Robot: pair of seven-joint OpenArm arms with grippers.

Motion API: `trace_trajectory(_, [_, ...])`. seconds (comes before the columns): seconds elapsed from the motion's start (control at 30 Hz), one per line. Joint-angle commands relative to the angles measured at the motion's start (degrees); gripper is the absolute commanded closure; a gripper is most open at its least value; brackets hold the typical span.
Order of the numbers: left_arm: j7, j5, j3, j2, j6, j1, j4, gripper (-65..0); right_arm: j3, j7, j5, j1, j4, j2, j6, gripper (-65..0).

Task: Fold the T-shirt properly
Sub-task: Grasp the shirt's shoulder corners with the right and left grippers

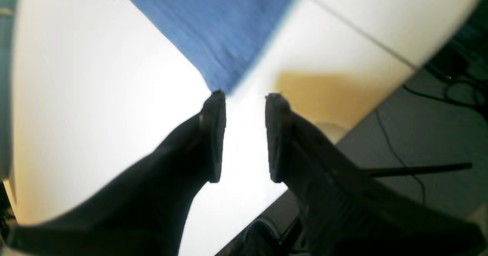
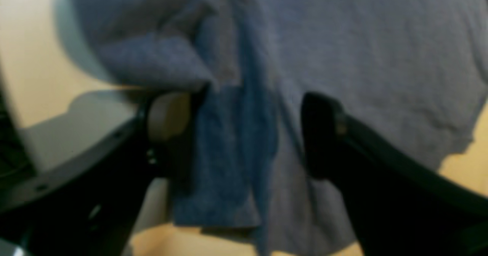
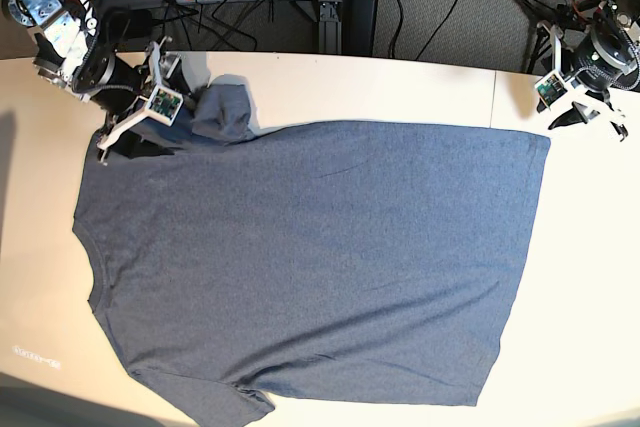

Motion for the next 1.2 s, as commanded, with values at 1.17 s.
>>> trace_trajectory(1.17, [-0.52, 6.8, 28.94, -7.43, 0.35, -22.14, -12.94, -25.6, 0.11, -2.43, -0.9, 1.75, -7.37, 1.11, 0.85, -44.3])
